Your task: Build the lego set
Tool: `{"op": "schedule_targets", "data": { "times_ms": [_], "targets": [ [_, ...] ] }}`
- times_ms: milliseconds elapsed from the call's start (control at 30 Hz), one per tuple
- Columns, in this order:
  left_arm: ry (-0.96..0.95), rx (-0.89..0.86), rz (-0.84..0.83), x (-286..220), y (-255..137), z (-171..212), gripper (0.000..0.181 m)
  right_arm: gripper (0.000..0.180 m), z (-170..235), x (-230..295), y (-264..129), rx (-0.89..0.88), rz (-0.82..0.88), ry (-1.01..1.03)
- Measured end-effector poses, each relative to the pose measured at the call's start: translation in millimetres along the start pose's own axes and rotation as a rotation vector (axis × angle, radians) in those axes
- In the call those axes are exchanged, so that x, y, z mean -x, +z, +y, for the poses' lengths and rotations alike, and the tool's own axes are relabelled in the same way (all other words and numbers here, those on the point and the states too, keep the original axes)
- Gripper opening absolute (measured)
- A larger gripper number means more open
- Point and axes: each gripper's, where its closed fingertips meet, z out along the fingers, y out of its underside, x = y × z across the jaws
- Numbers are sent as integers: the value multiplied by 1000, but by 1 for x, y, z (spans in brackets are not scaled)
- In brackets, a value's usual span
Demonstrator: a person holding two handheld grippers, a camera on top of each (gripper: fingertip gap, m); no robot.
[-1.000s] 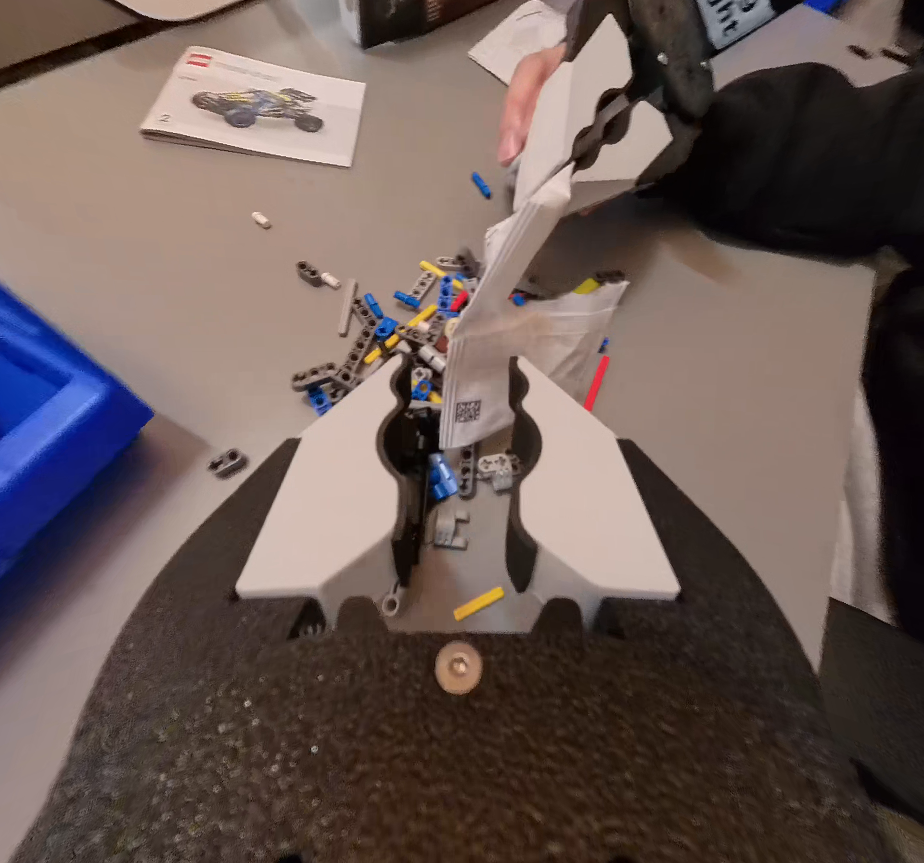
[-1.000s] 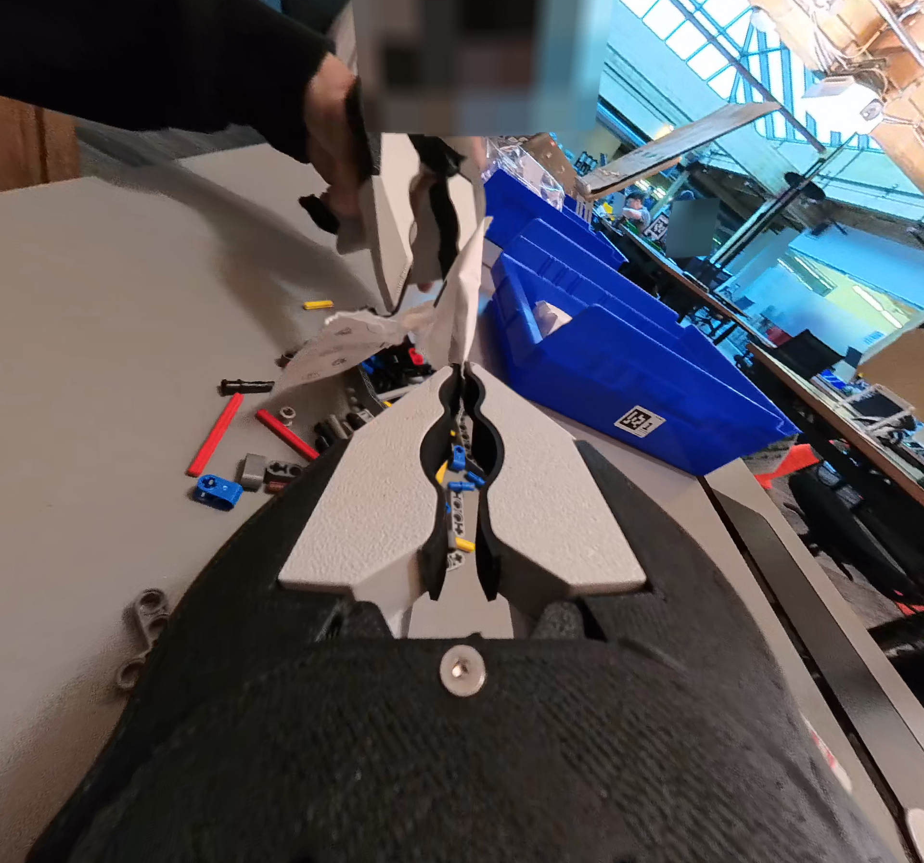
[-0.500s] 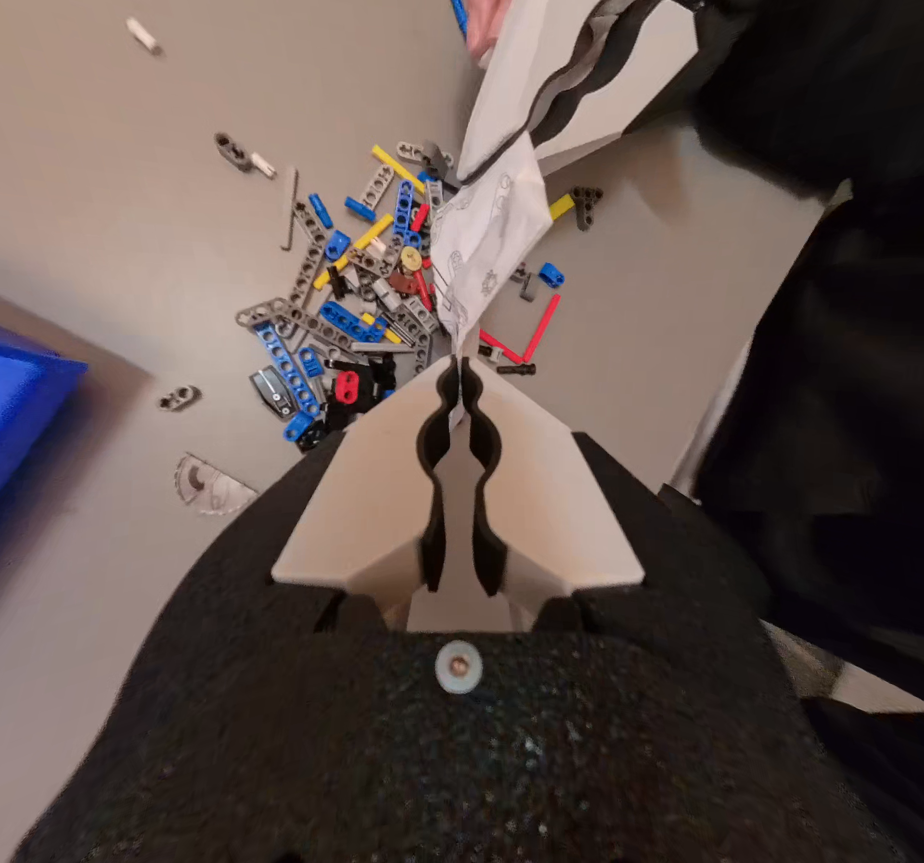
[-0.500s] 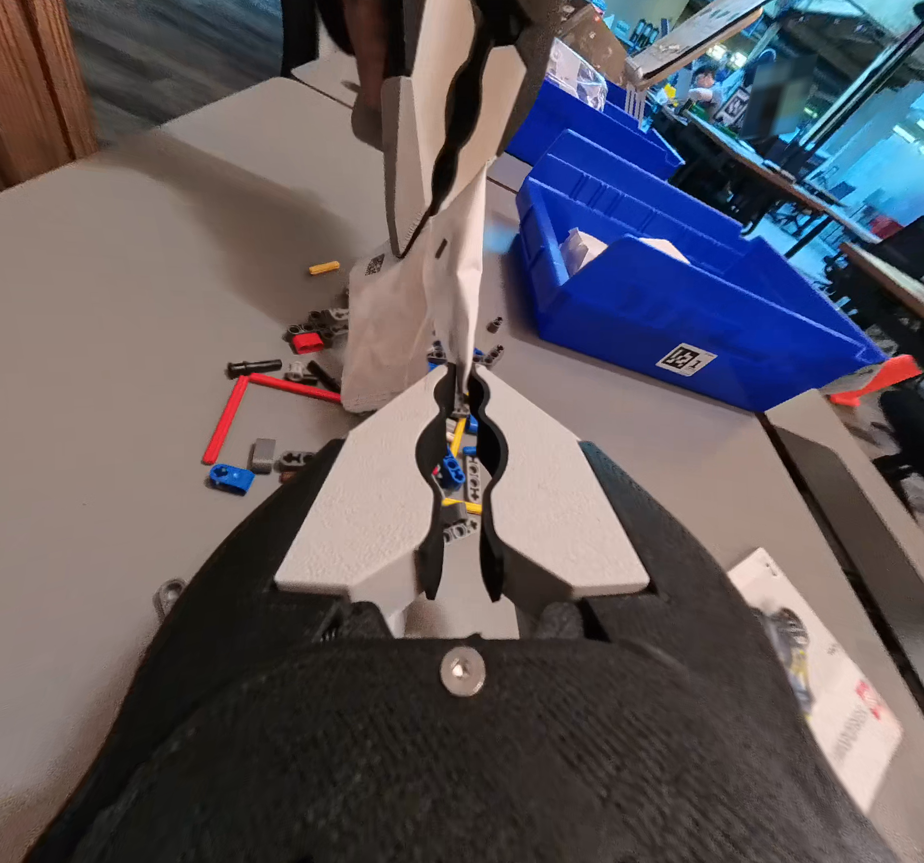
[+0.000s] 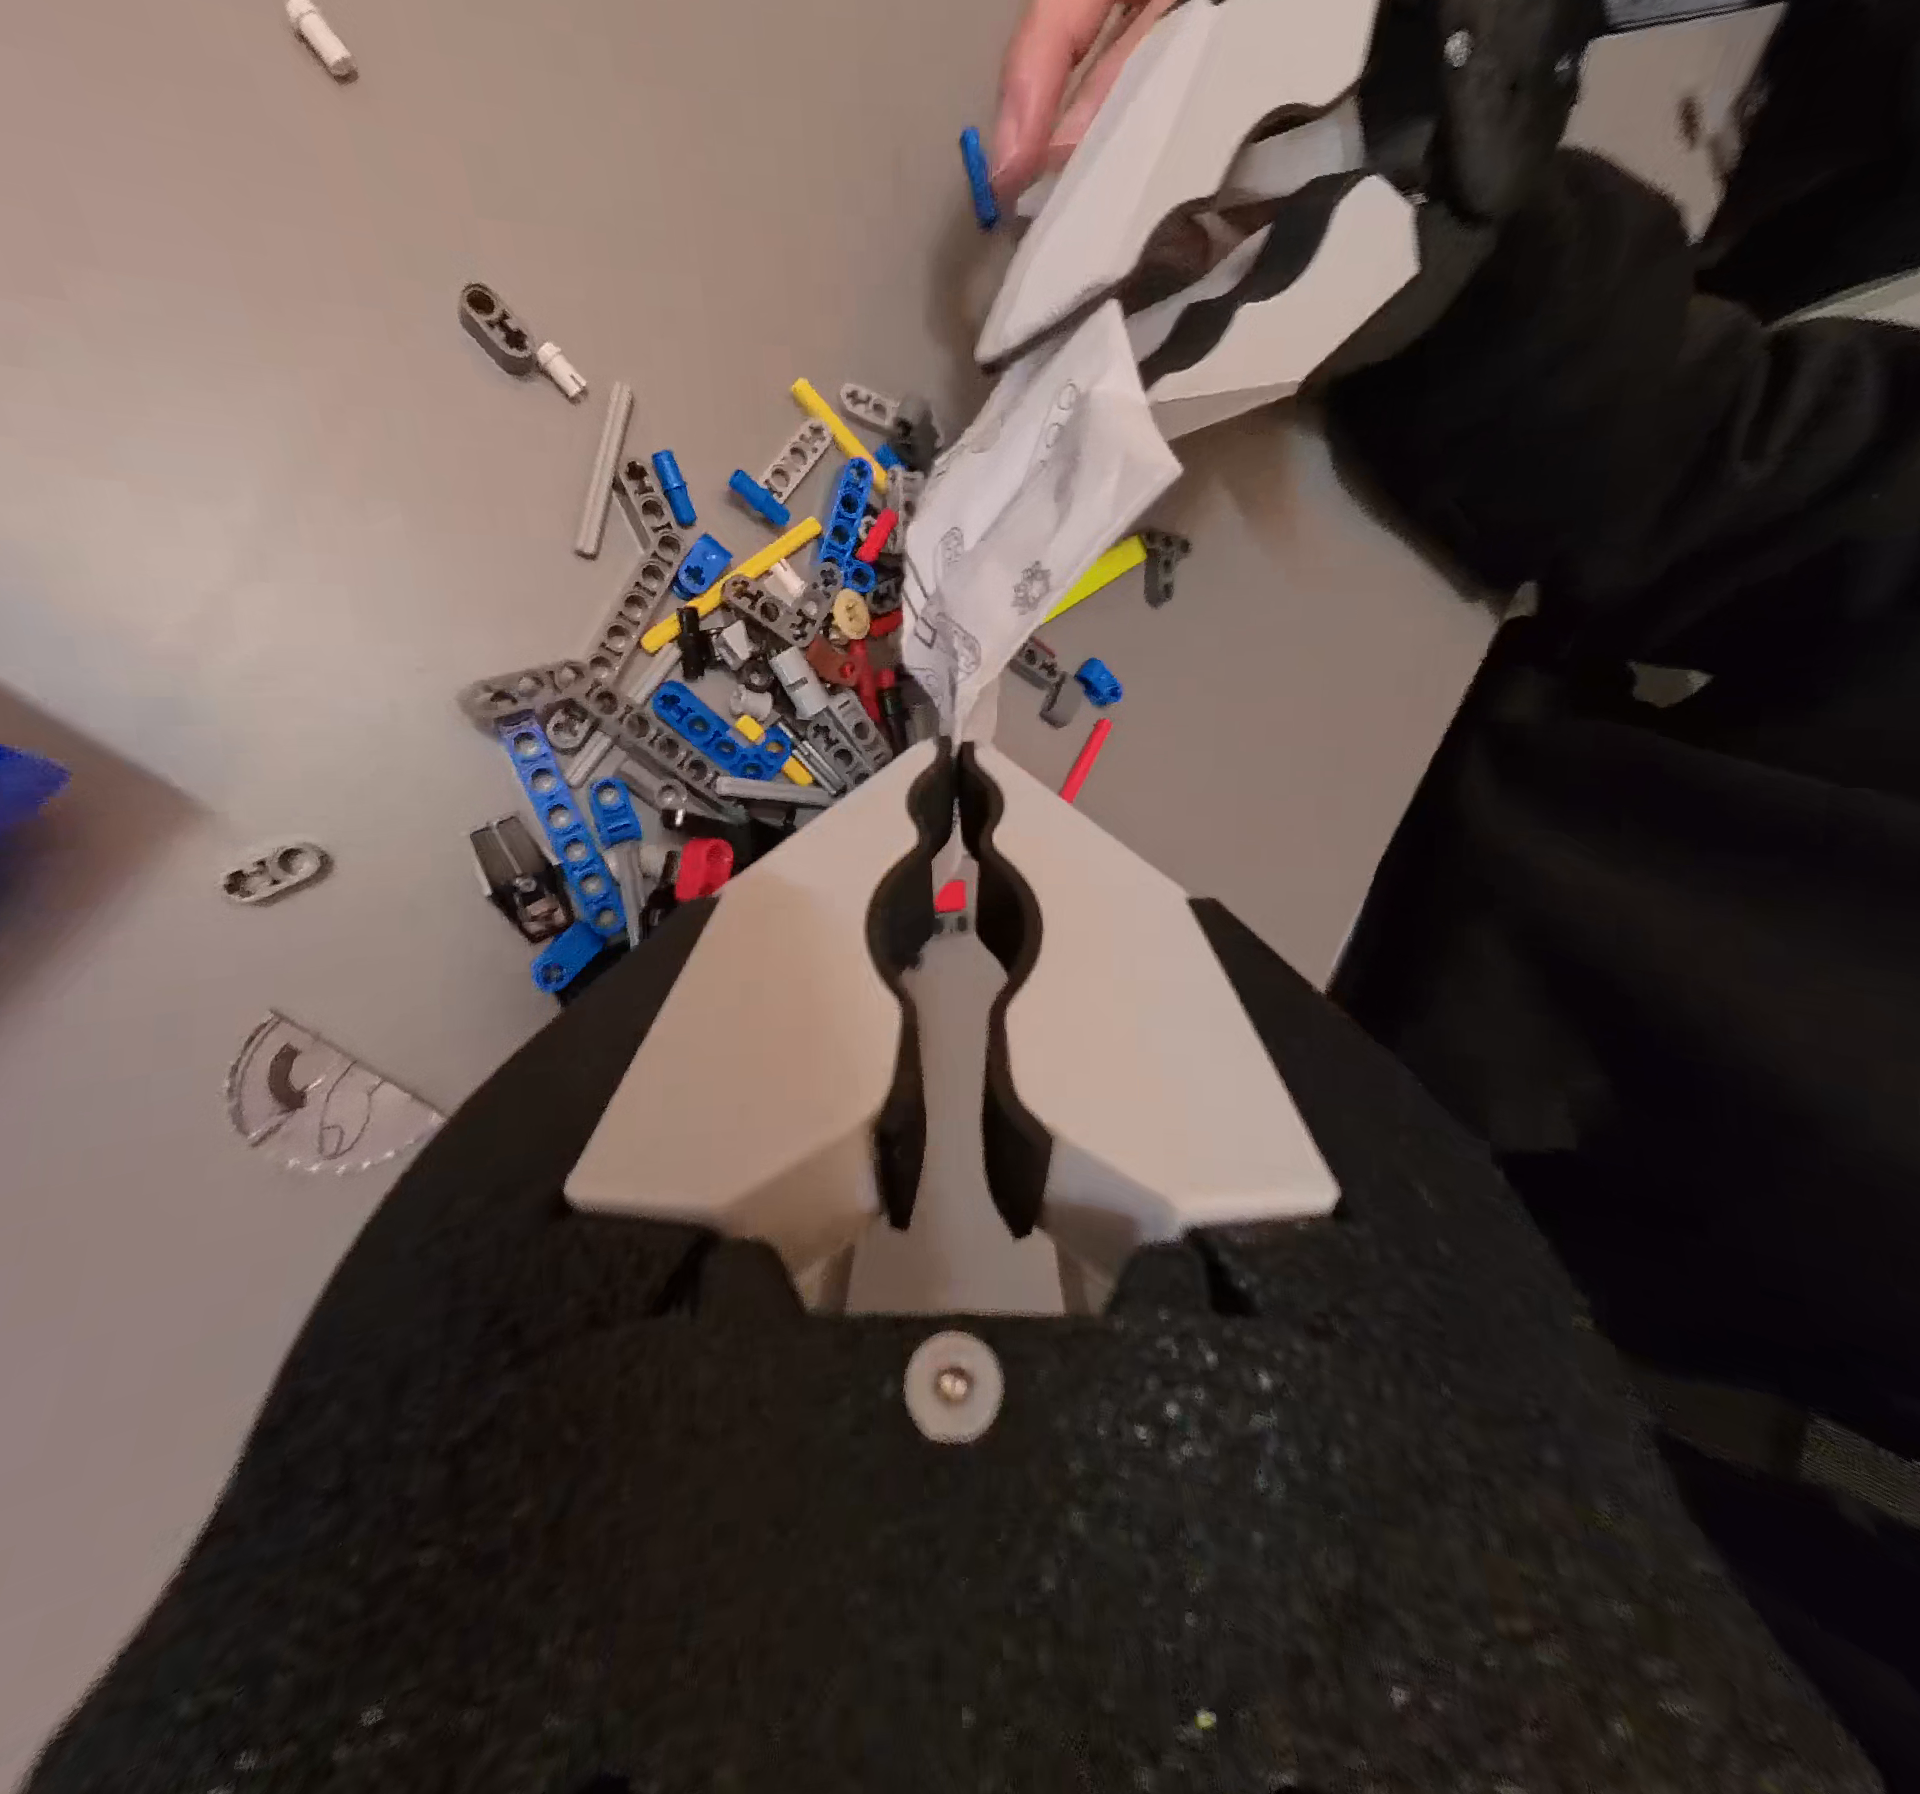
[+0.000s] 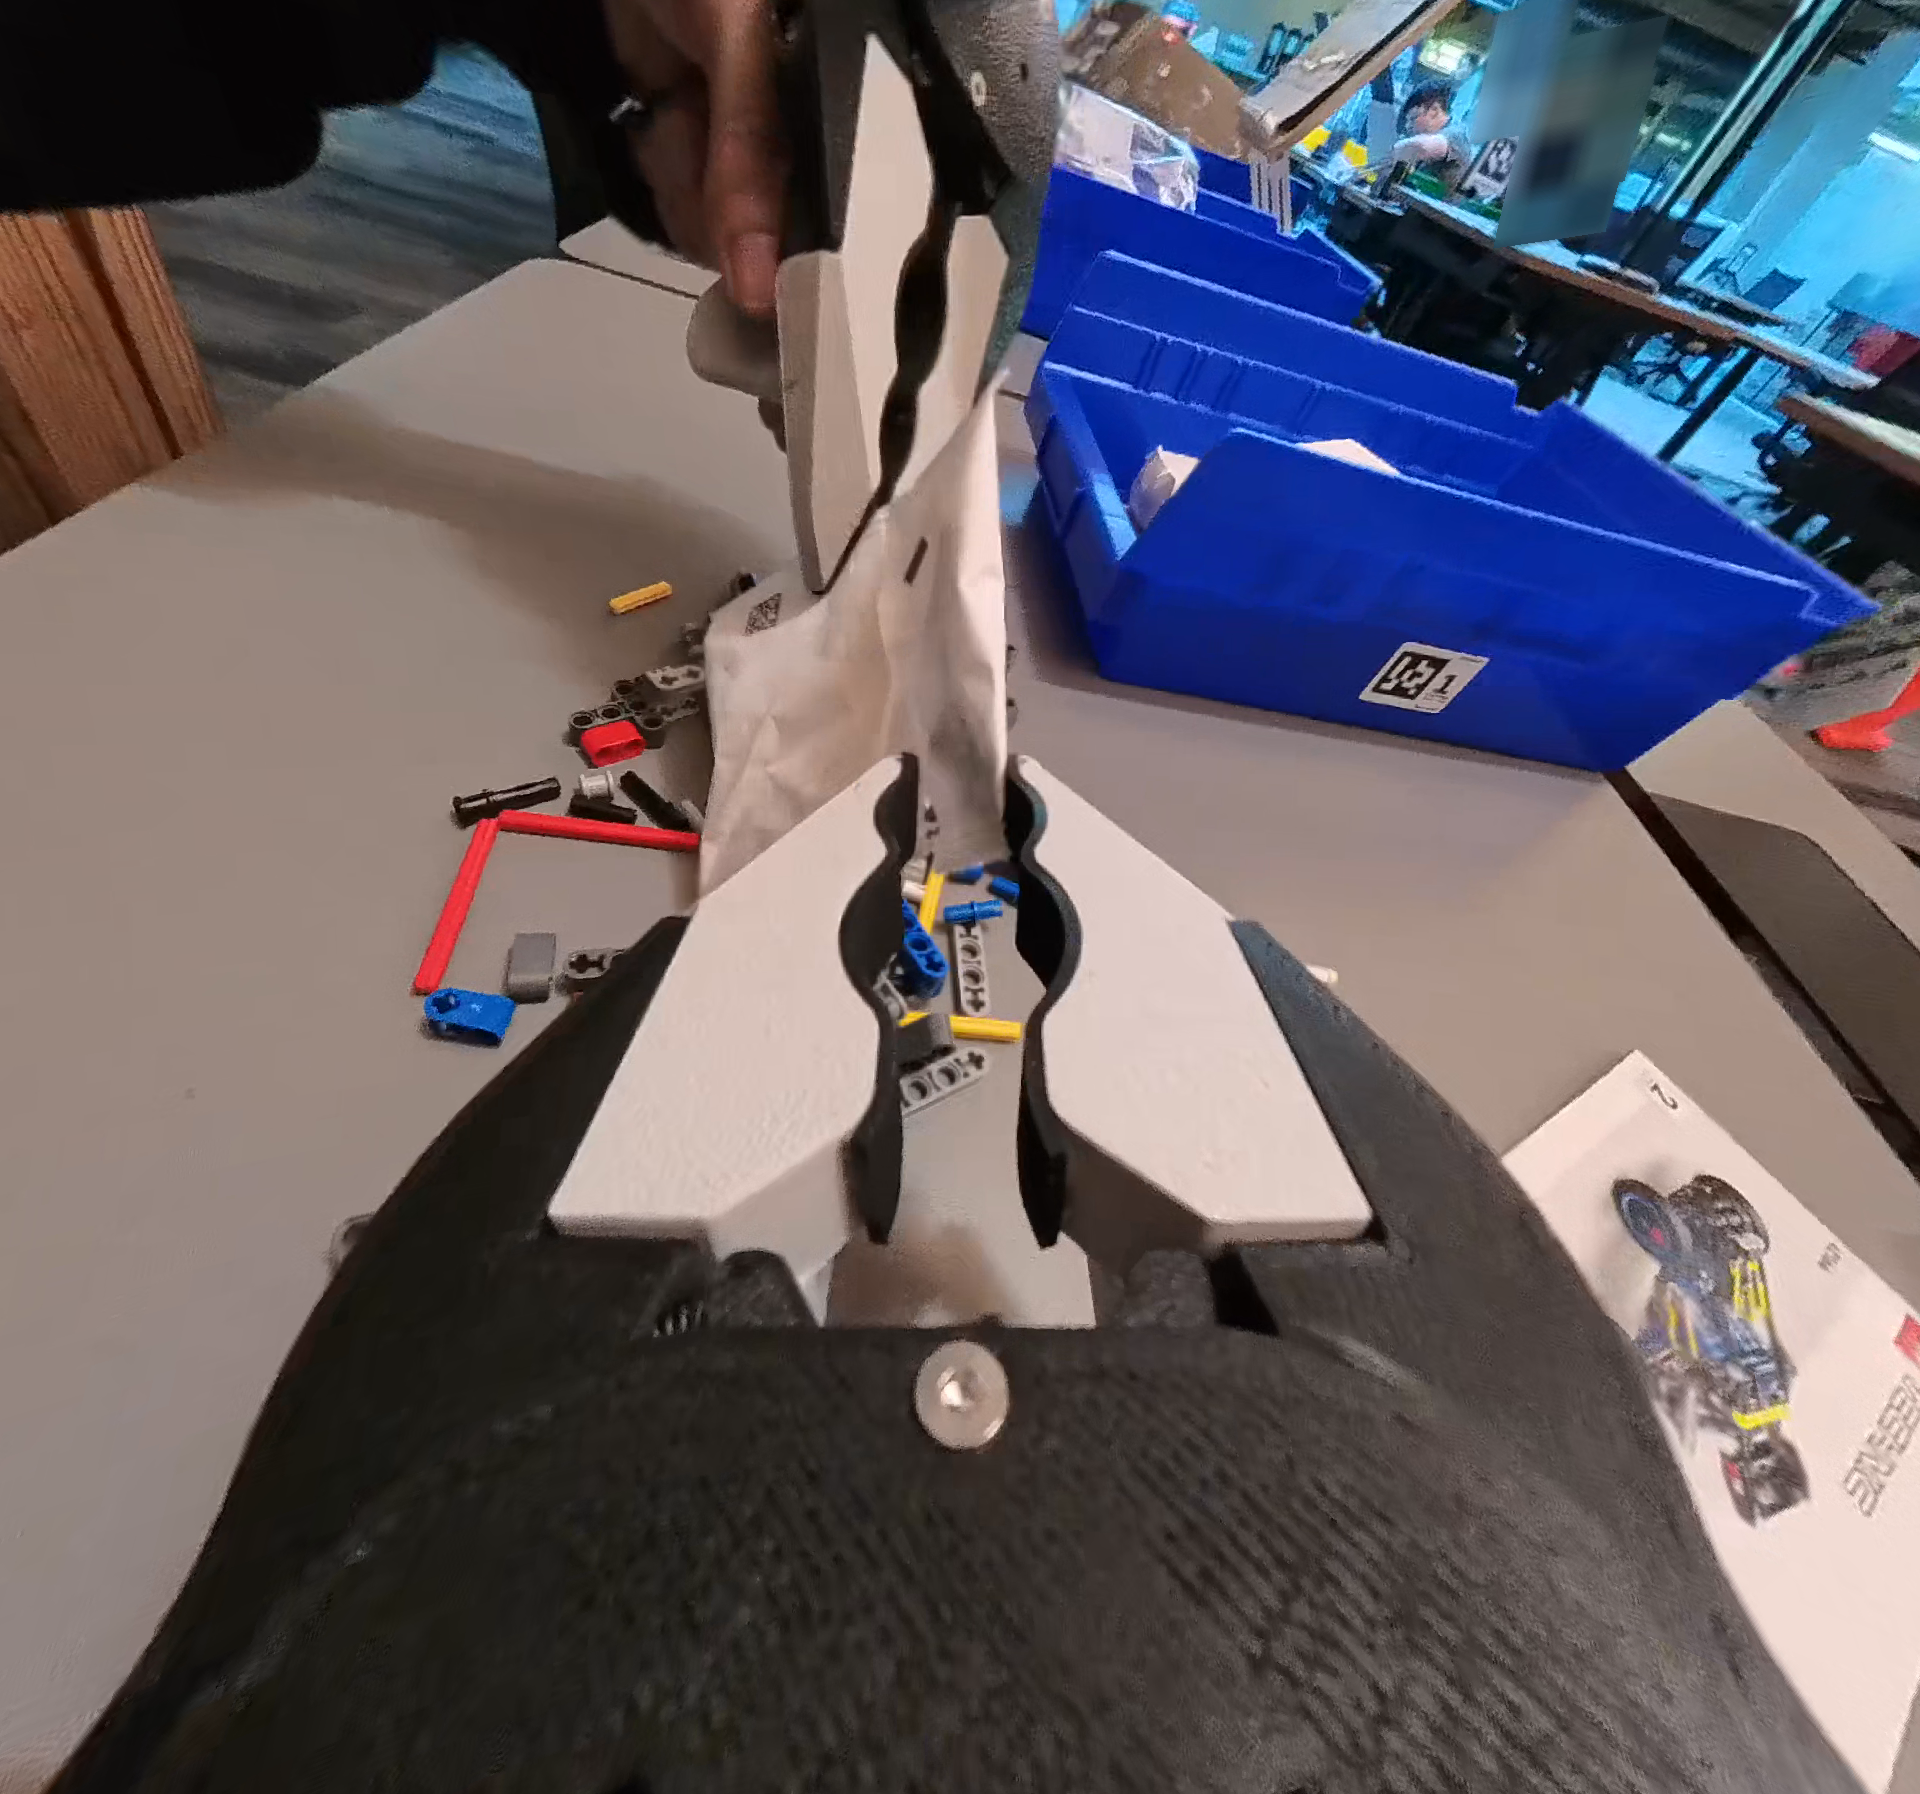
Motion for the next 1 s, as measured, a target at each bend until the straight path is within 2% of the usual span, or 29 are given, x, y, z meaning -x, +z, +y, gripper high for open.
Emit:
{"op": "schedule_targets", "data": {
  "times_ms": [100, 233, 267, 300, 367, 567, 700, 767, 1000],
  "targets": [
    [-20, -79, 88, -7, -6, 0, 0, 20, 3, -4, -2, 12, 9, 19],
    [-34, -119, 148, -12, -9, 6, 0, 17, -10, 0, -2, -67, -34, 107],
    [-35, -127, 165, -14, -10, 7, 0, 14, -13, 3, -1, -78, -55, 122],
    [-35, -132, 171, -15, -9, 8, 0, 2, -15, 5, -1, -90, -73, 132],
    [-49, -120, 154, -11, -5, 12, 0, 0, -19, 7, 2, -108, -91, 157],
    [-63, -98, 94, -4, 4, 23, 0, 0, 0, 12, 8, 33, -115, 159],
    [0, -89, 43, -2, 2, 28, 12, 0, 5, 14, 10, 64, -119, 139],
    [41, -96, -23, 4, -1, 25, 25, 0, 7, 14, 11, 80, -109, 127],
    [187, -172, -156, 12, -12, 6, 32, 0, 9, 19, 12, 100, -139, 121]
  ]
}}
